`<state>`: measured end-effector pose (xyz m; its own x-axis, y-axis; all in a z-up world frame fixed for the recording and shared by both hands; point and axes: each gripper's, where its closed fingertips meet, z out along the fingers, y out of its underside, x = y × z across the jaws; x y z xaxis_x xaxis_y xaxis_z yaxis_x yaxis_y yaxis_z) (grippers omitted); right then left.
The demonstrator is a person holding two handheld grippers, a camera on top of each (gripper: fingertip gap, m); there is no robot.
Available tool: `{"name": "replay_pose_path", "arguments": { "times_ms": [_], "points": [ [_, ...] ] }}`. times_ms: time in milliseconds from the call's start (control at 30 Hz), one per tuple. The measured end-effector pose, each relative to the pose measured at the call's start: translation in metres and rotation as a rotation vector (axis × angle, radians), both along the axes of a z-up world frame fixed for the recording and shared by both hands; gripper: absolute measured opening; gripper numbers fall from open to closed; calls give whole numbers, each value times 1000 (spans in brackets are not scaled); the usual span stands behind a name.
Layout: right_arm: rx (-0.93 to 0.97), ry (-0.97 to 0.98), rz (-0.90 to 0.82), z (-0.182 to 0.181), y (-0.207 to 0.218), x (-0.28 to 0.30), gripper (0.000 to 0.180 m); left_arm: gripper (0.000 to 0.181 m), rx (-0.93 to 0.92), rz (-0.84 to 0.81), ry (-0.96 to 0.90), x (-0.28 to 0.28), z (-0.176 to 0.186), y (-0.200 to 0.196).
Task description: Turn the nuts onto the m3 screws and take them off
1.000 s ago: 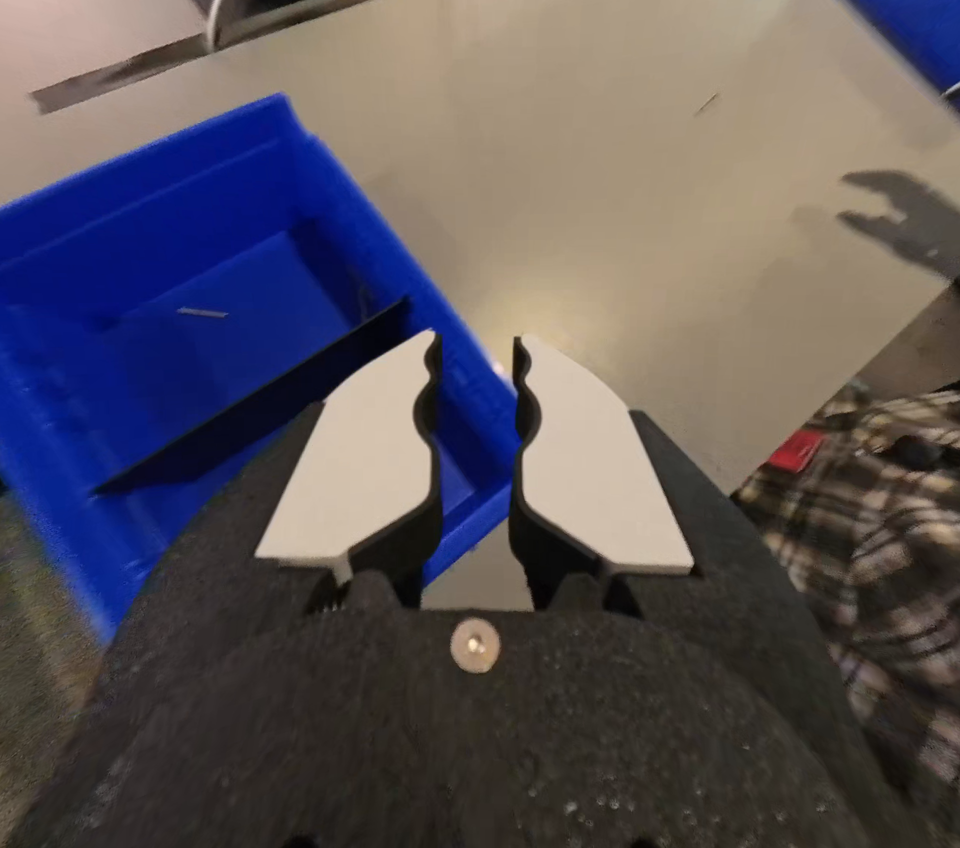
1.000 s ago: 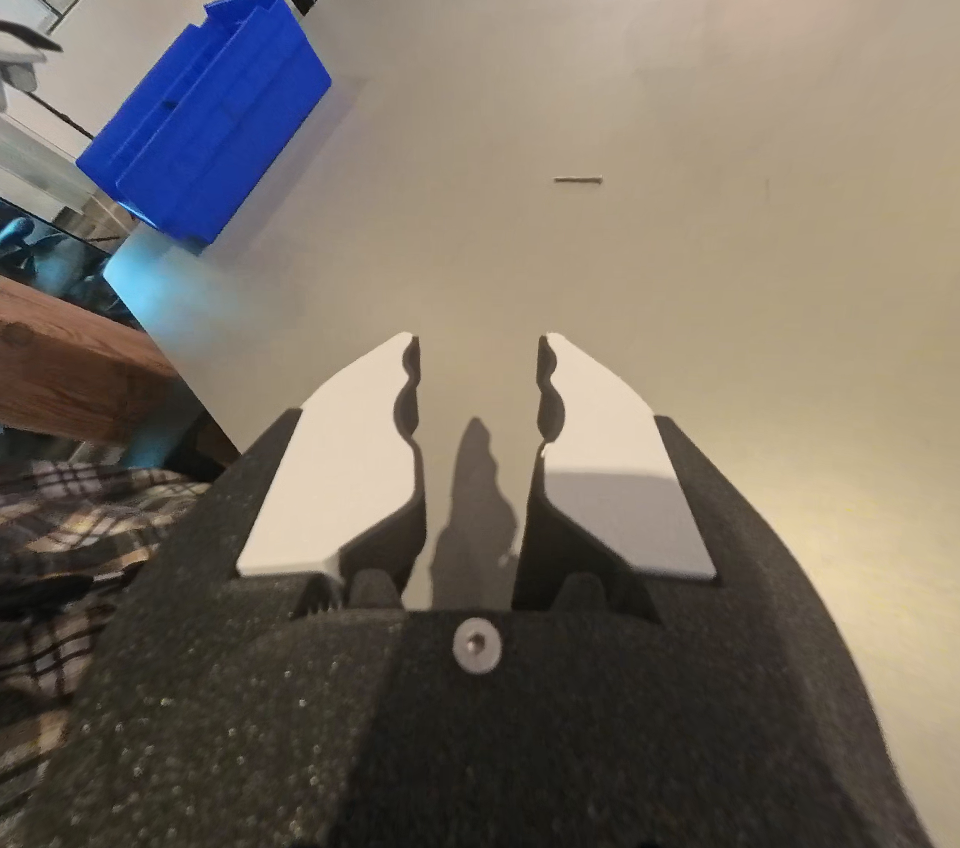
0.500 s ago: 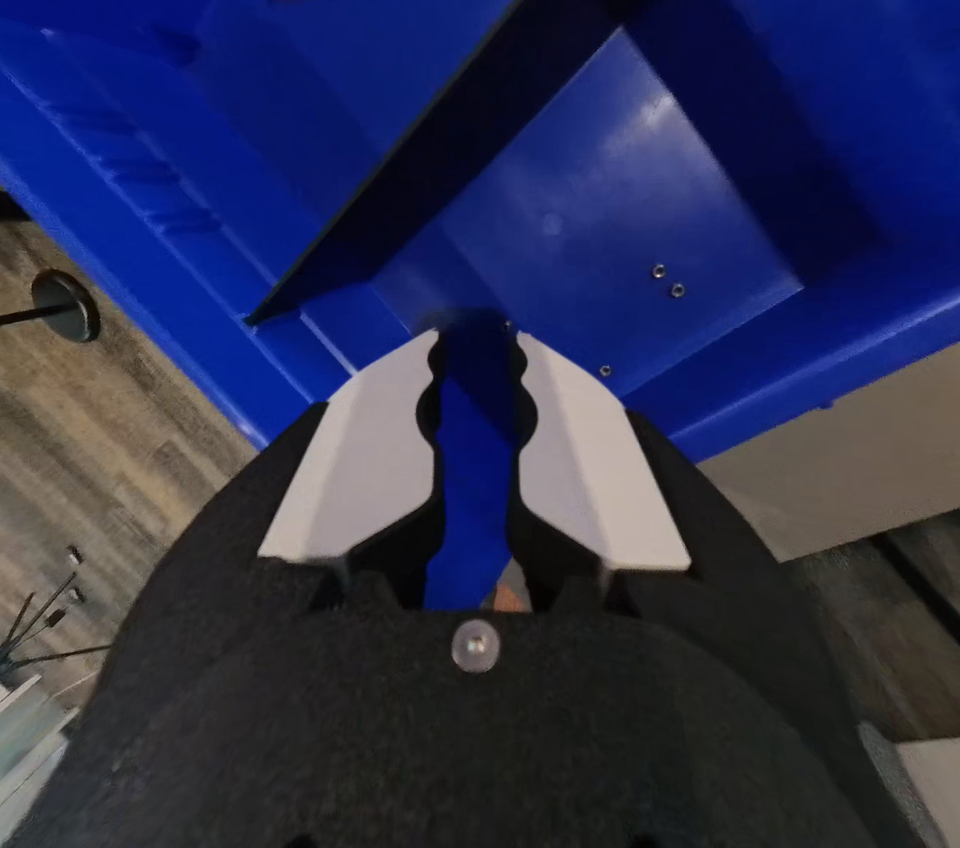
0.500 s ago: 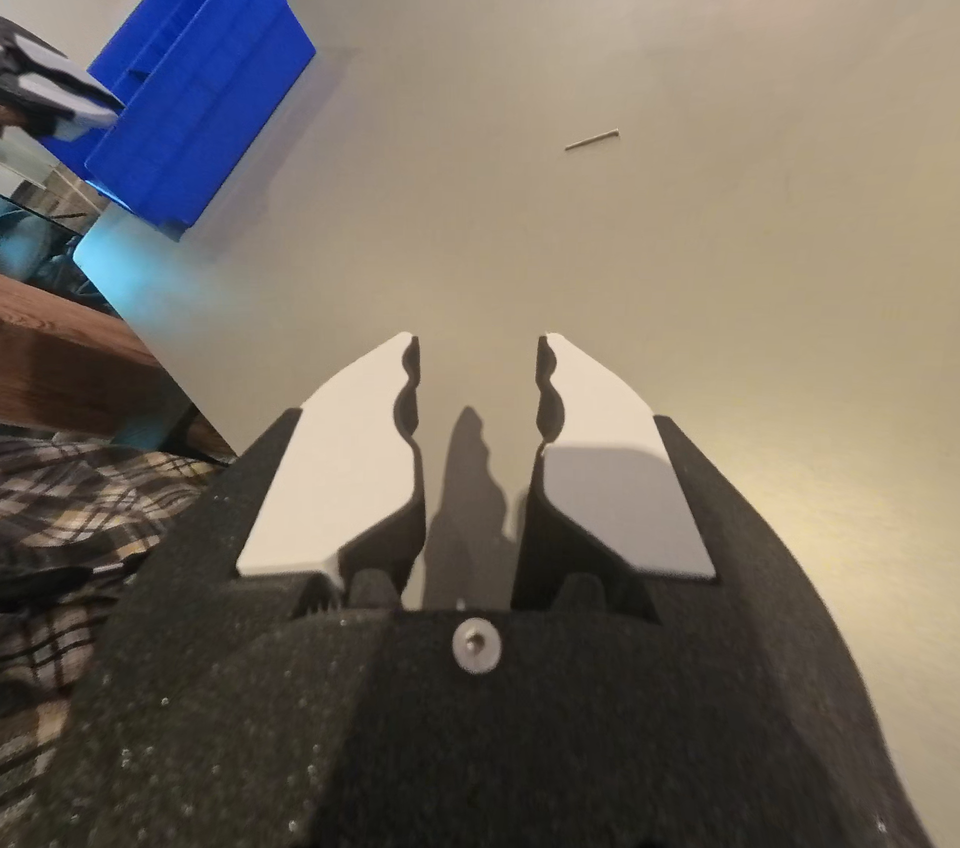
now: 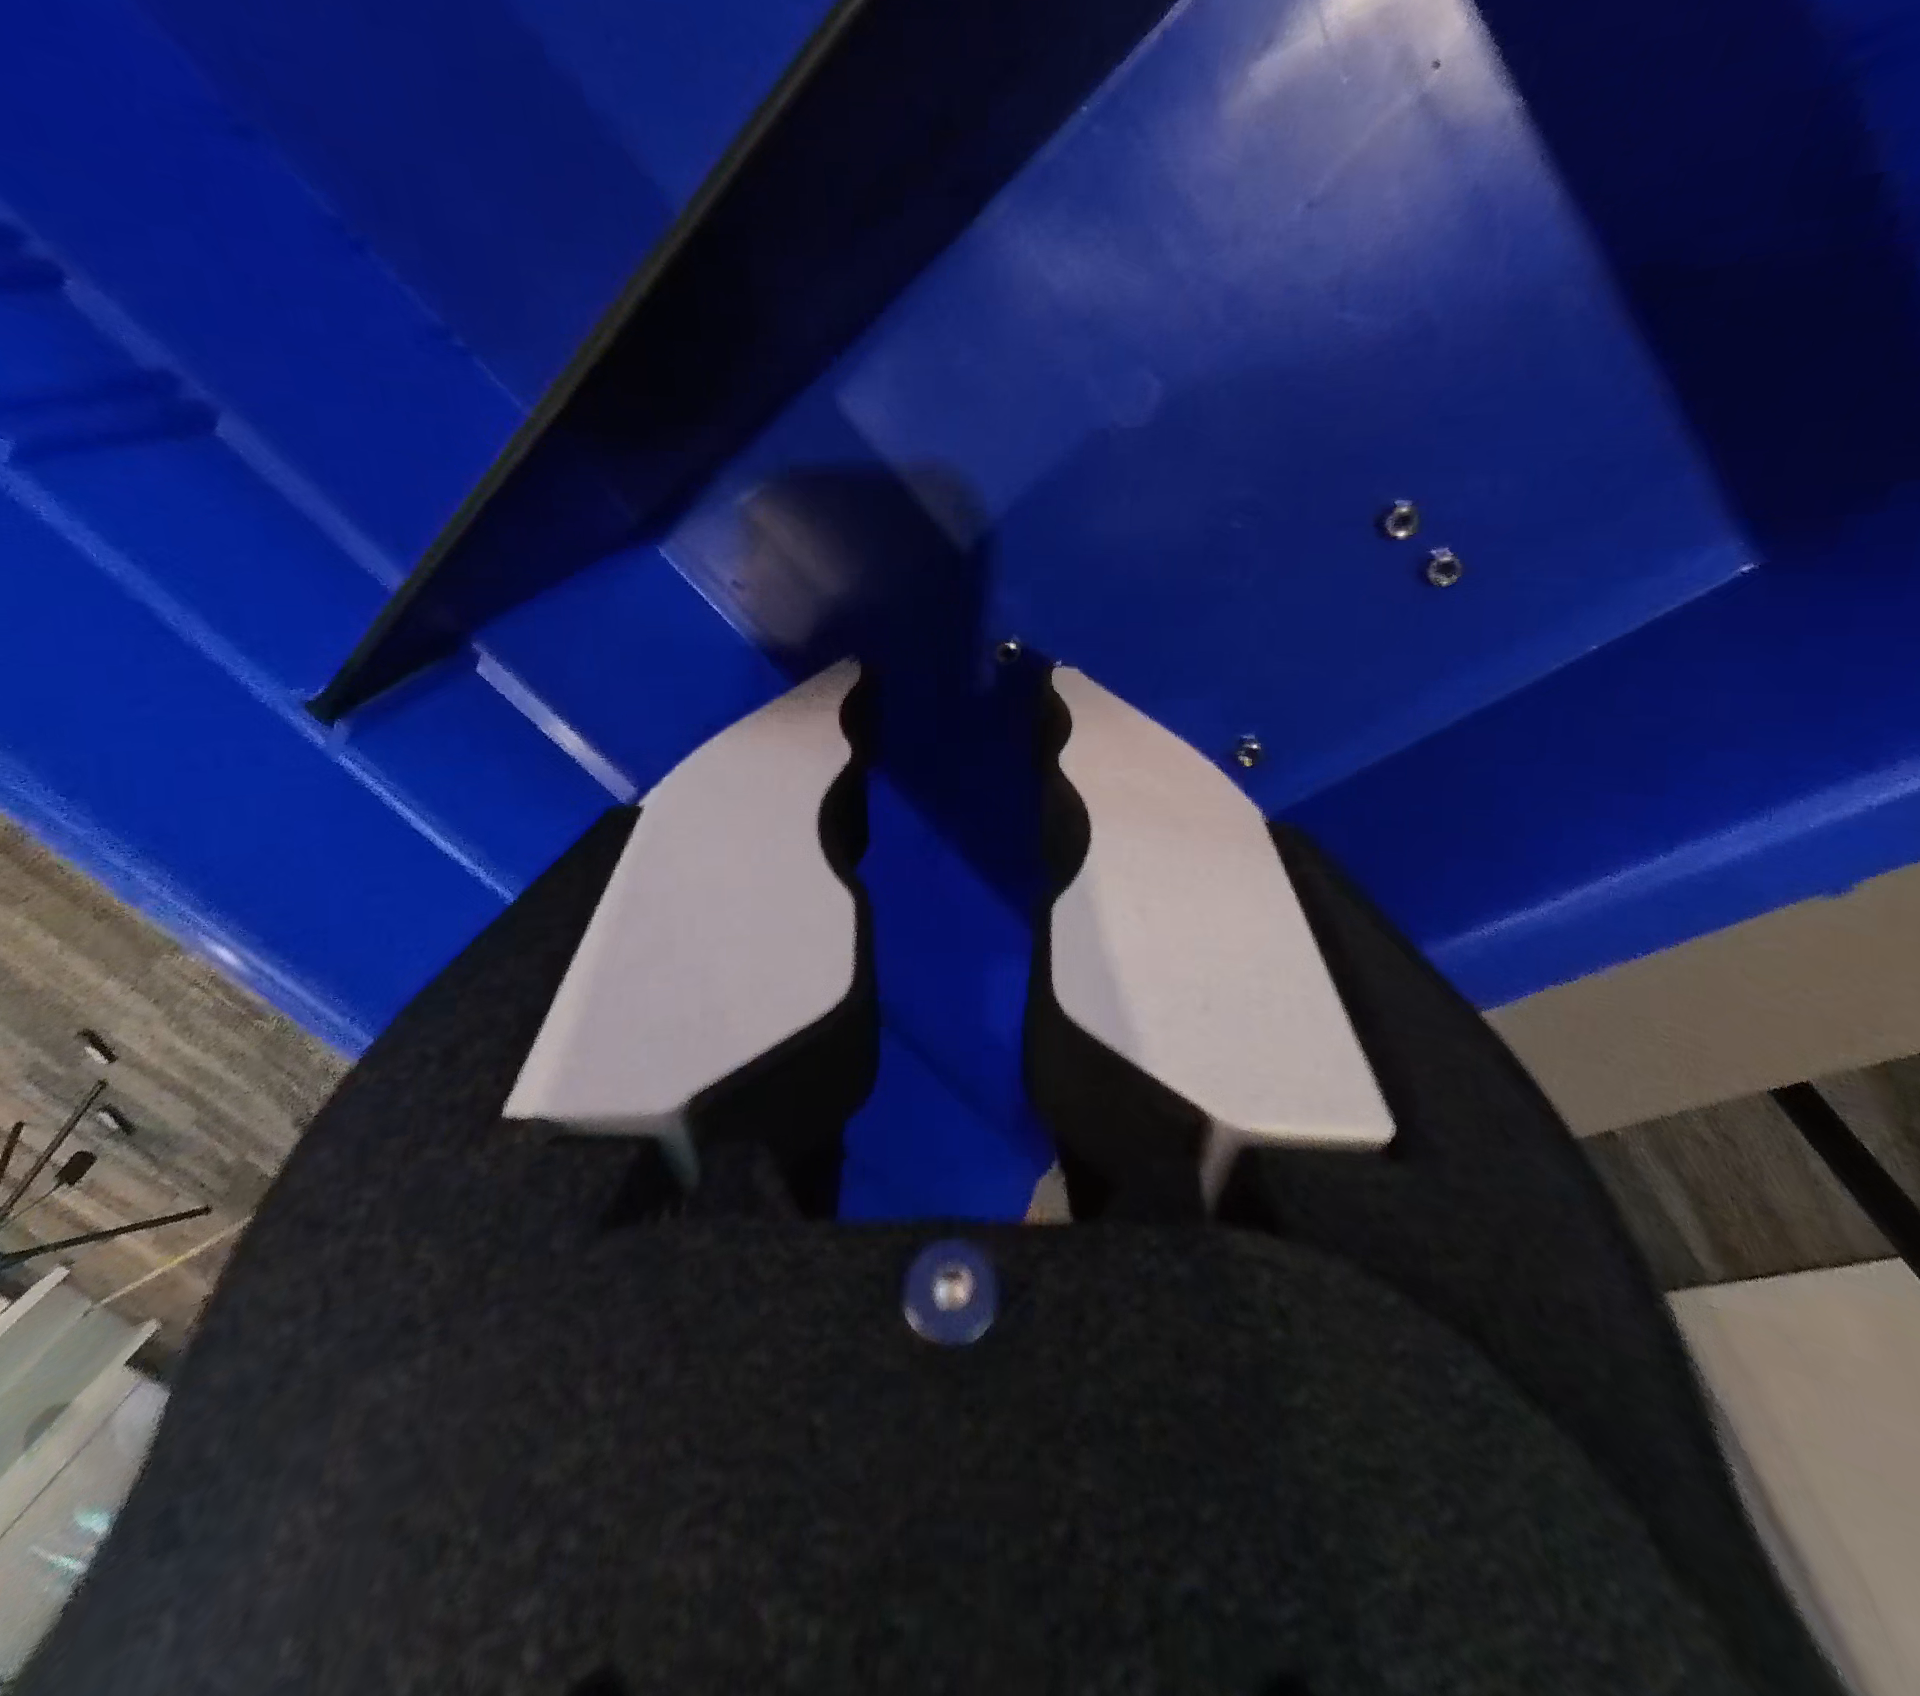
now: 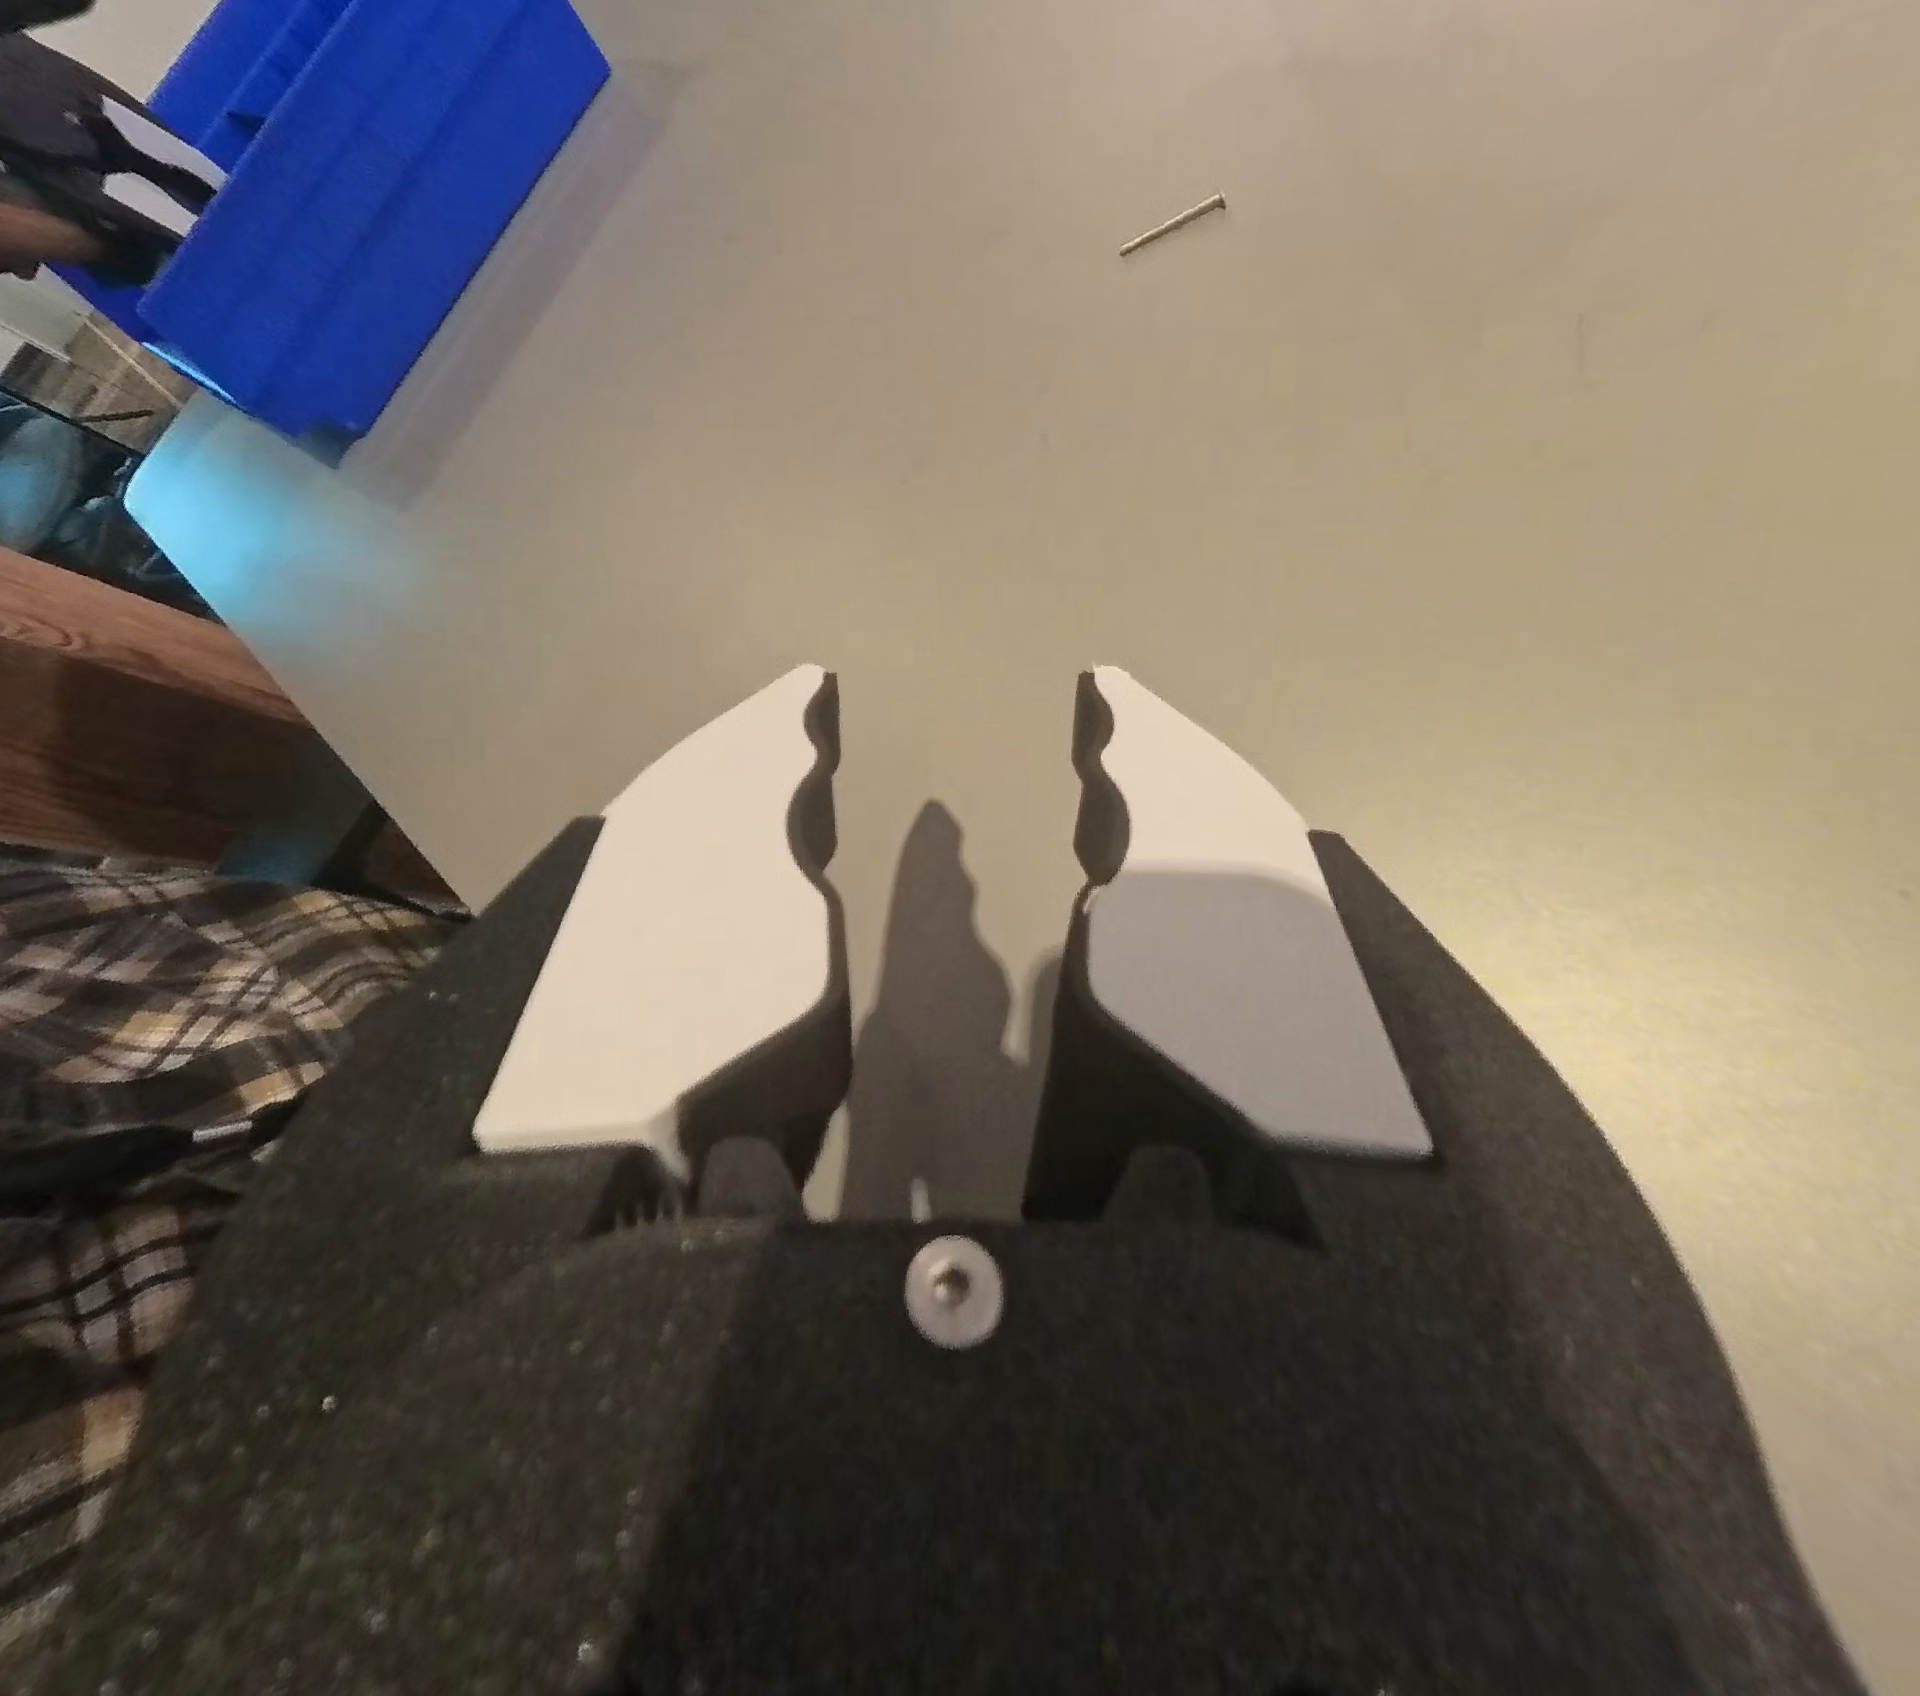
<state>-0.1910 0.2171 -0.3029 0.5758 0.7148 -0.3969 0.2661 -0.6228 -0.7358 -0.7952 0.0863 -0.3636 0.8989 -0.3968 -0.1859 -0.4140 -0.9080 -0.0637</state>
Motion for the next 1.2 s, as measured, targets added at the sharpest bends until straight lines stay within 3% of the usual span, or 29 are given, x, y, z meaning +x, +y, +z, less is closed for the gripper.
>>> {"name": "replay_pose_path", "arguments": {
  "times_ms": [33,600,833,1200],
  "points": [
    [0,0,0,0,0,0,43,29,-7,2,3,0,-1,0],
    [6,6,-9,1,0,5,43,26,-152,66,38,-3,-19,-9],
    [6,9,-8,0,-1,6,43,11,-184,86,-10,2,-22,-10],
    [13,30,-21,3,-2,14,43,0,-106,90,-59,6,-13,-3]
  ]
}}
